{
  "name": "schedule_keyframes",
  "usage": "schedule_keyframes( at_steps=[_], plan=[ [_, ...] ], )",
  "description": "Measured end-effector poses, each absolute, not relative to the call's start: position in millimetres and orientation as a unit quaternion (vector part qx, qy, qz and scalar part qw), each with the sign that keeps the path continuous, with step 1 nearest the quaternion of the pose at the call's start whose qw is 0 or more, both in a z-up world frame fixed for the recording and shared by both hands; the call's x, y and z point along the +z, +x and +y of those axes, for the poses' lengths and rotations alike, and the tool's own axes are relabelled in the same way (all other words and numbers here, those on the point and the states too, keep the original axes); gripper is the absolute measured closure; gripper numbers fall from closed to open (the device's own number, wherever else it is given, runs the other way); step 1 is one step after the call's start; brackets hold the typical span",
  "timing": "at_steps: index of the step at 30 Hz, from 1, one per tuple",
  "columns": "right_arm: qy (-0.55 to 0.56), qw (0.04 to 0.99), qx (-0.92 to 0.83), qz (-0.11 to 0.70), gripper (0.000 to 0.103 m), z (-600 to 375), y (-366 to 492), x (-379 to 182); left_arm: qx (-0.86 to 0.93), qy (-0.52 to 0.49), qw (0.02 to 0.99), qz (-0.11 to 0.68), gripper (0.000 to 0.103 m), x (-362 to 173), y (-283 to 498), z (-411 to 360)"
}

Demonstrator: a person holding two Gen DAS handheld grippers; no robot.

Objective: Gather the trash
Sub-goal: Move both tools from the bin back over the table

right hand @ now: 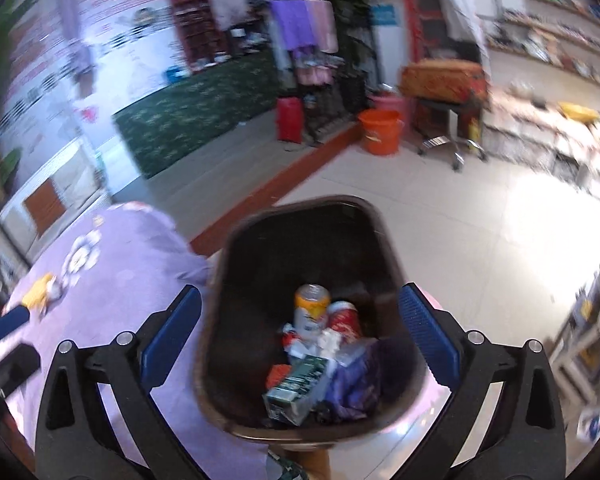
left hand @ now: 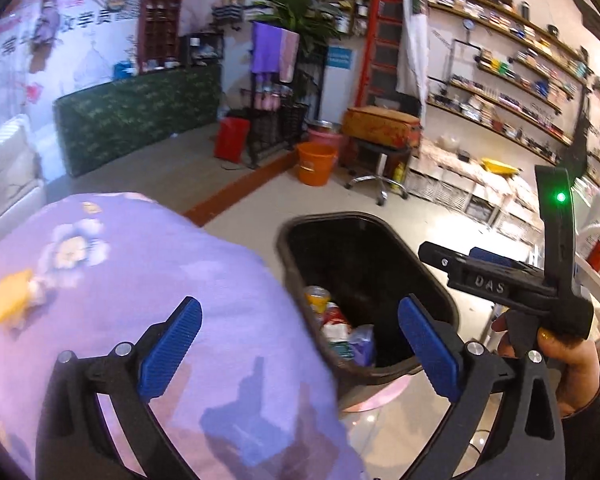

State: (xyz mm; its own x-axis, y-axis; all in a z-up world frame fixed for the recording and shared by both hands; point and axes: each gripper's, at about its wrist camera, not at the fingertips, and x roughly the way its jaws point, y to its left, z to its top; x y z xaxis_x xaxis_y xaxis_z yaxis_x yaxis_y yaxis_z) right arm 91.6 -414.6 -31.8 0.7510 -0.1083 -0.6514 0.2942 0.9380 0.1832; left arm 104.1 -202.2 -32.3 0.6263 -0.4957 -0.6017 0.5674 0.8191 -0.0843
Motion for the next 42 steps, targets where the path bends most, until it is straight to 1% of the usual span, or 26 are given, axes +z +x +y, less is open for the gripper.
schedule_keyframes(
  at_steps=[3,7,16,26,38,40,42],
  plan=[
    [0.115,0.931,-0.085,0.337,0.006,-392,101,-28,-0.268,0.045,0.909,0.317,0.006,-31,105,-178],
    [0.111,0.932,-0.024,0.345,0.006,-361,115,-22,-0.236,0.030,0.915,0.326,0.006,-34,105,-149],
    [0.059,0.916,0.077,0.389,0.006,-288,146,-23,-0.163,-0.001,0.928,0.334,0.006,-40,98,-83],
    [0.022,0.903,0.155,0.400,0.006,-224,176,-22,-0.082,0.006,0.938,0.337,0.006,-47,91,-20],
    [-0.011,0.866,0.231,0.443,0.006,-152,259,-36,-0.032,-0.028,0.931,0.363,0.006,-51,109,41],
    [-0.019,0.860,0.240,0.450,0.007,-138,274,-39,-0.031,-0.031,0.929,0.367,0.006,-52,113,46],
    [-0.022,0.852,0.249,0.461,0.012,-123,290,-43,-0.027,-0.028,0.928,0.369,0.006,-52,119,50]
  ],
)
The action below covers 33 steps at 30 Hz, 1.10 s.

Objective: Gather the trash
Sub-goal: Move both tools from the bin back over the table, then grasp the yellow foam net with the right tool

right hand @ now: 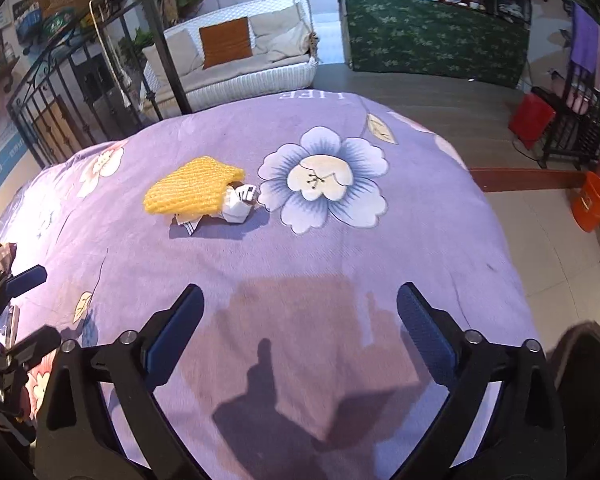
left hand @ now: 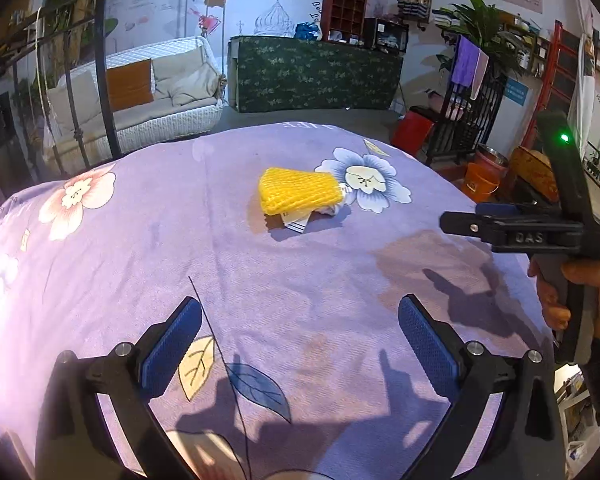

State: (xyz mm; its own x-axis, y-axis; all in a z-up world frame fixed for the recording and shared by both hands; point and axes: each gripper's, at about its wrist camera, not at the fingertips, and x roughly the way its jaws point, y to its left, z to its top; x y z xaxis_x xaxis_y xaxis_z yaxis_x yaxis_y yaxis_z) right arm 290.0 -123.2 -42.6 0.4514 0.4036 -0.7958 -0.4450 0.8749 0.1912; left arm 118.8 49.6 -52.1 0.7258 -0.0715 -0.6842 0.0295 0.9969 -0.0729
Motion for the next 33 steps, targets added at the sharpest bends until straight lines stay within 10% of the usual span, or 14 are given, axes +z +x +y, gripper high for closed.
schedule_keyframes(
  at_steps=[19,23,33],
  plan=[
    [-0.209,0.836,0.324,0.391,0.020,37,308,-52,-0.011,-0.076,0.911,0.406,0.006,-72,130,75],
    [-0.199,0.838,0.310,0.402,0.084,34,319,-59,-0.019,-0.079,0.910,0.406,0.006,-72,131,71],
    [-0.102,0.864,0.300,0.391,0.102,-16,315,-22,-0.028,-0.081,0.910,0.407,0.006,-74,136,69]
  ],
)
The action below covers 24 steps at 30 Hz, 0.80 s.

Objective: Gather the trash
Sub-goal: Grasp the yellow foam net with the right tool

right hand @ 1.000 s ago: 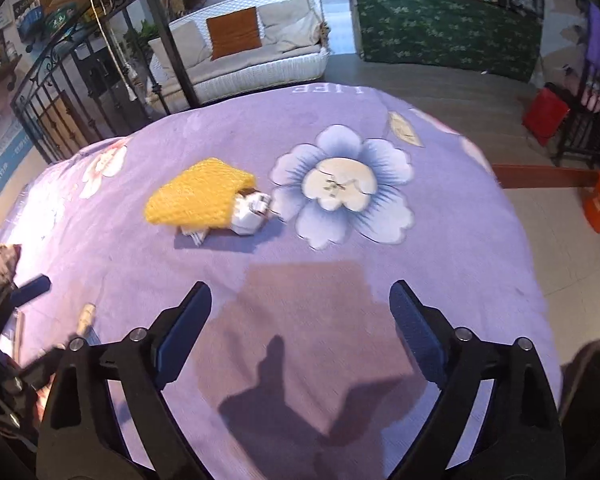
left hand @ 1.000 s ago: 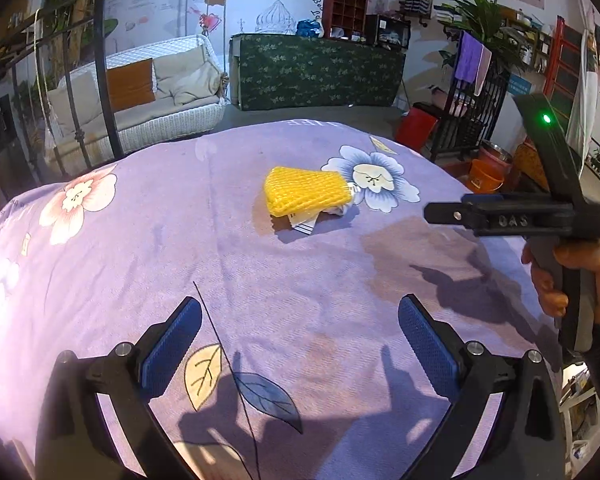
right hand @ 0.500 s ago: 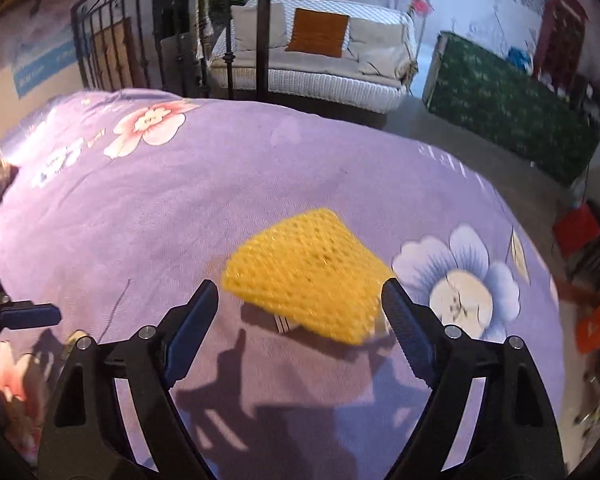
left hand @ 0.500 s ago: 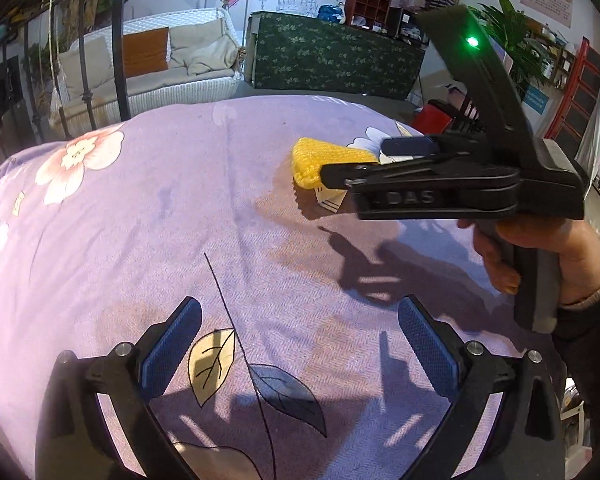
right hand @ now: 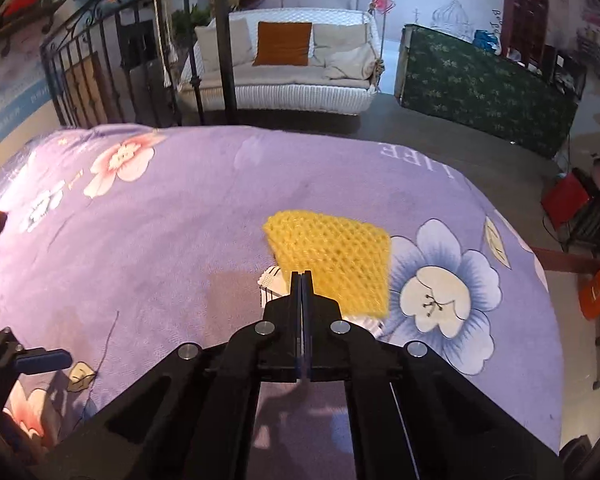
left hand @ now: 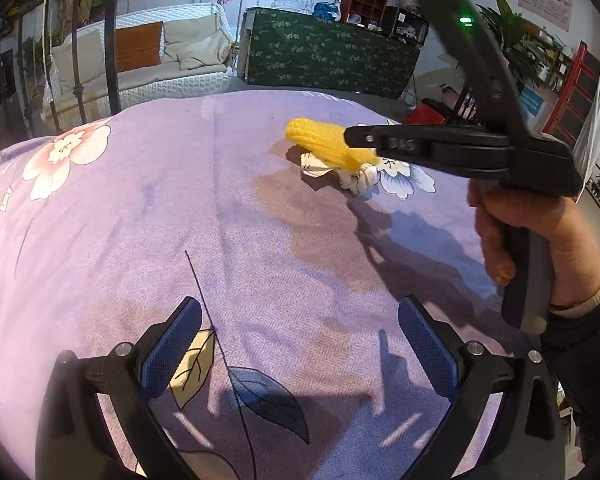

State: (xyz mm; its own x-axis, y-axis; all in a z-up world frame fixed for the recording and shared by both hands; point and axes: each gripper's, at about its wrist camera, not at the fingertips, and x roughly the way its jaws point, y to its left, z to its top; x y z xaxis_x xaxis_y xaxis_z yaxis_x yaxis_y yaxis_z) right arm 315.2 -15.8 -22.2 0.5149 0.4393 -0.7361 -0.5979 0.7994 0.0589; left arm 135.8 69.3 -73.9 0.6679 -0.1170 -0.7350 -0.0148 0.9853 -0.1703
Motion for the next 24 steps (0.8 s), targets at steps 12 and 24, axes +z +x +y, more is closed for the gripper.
schedule_keyframes(
  at_steps=[12,24],
  plan=[
    [-0.114,0.865,0.310,0.378,0.040,-6,315,-27,-0.030,-0.090,0.908,0.408,0.006,-74,143,72],
    [-0.087,0.842,0.266,0.460,0.085,19,371,-72,-0.036,-0.106,0.905,0.410,0.006,-76,134,65]
  ],
)
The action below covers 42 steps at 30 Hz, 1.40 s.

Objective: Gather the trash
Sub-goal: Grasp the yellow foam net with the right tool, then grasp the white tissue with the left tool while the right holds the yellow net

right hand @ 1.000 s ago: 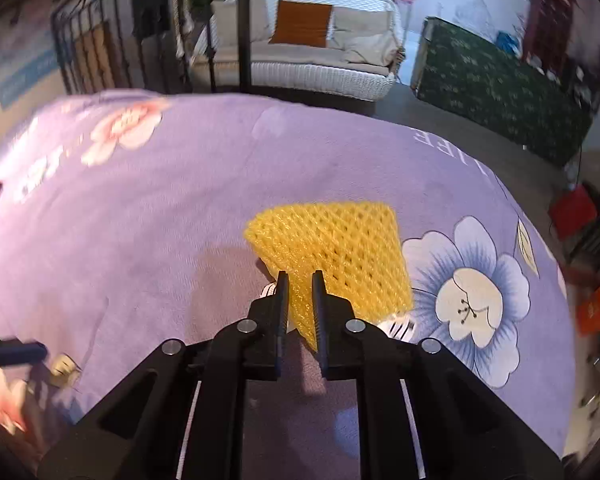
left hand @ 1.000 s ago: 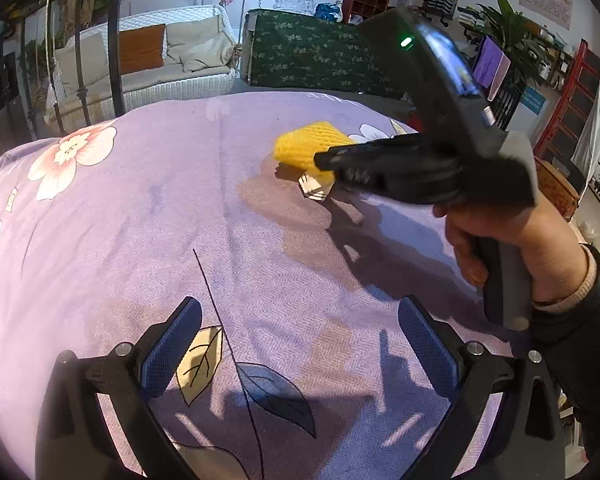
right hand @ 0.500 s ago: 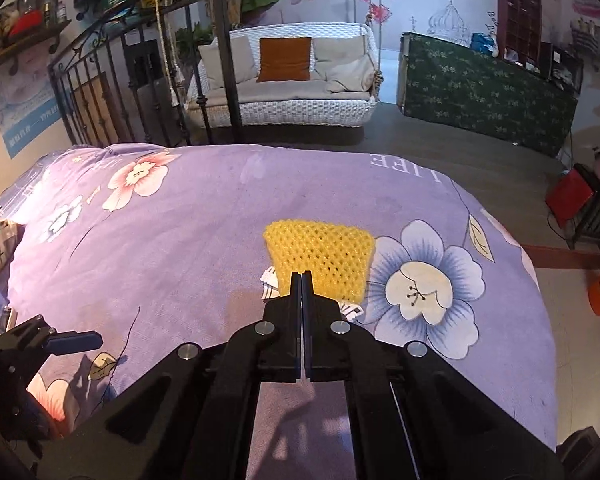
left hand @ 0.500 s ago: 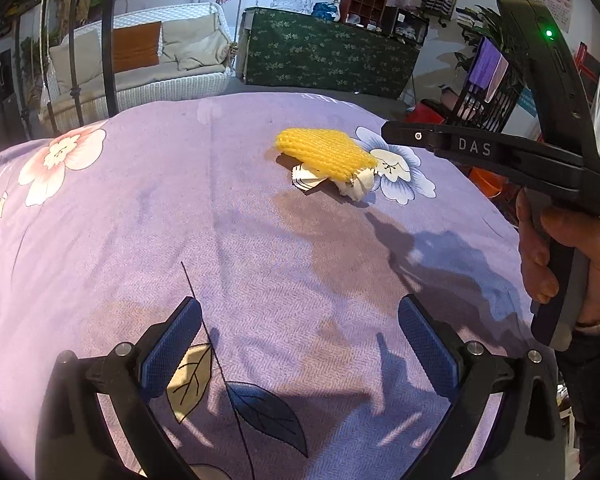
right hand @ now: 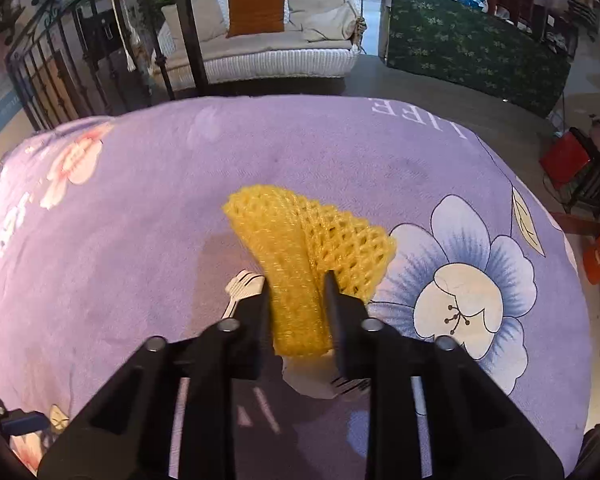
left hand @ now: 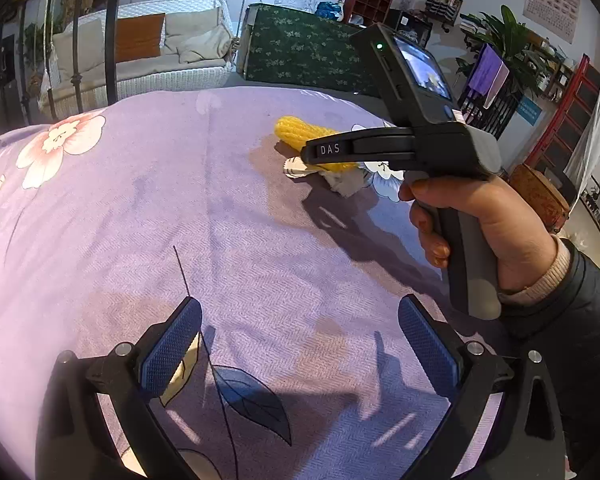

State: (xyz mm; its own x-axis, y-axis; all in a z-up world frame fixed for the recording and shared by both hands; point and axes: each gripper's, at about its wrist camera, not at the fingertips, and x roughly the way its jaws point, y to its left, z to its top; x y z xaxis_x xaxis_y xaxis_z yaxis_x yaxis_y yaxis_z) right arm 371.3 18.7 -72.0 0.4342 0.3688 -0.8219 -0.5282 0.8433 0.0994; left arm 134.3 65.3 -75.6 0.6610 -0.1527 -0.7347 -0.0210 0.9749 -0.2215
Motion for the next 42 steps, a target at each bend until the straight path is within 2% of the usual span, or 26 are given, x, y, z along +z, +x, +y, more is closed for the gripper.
schedule_keyframes(
  at_steps=[2,14,26,32,35,37,39,42],
  plan=[
    [-0.067,0.849,0.272,0.449,0.091,11,367,-60,-0.040,-0.106,0.905,0.411,0.006,-76,135,64],
    [0.007,0.866,0.292,0.406,0.092,-50,321,-2,-0.050,-0.057,0.915,0.397,0.006,-69,154,61],
    [0.029,0.878,0.259,0.403,0.091,-126,277,-1,-0.085,0.037,0.908,0.408,0.007,-80,230,45],
    [0.045,0.880,0.233,0.411,0.091,-158,261,-8,-0.101,0.003,0.909,0.404,0.007,-80,266,26],
    [0.053,0.879,0.221,0.420,0.091,-171,256,-14,-0.097,0.042,0.918,0.383,0.008,-78,273,8],
    [0.060,0.876,0.216,0.426,0.091,-180,254,-18,-0.101,0.095,0.914,0.381,0.013,-79,278,-6],
    [0.065,0.875,0.212,0.430,0.091,-187,249,-21,-0.107,0.149,0.909,0.373,0.013,-79,280,-15],
    [0.076,0.873,0.206,0.435,0.091,-195,246,-26,-0.116,0.210,0.887,0.394,0.014,-89,292,-22]
  ],
)
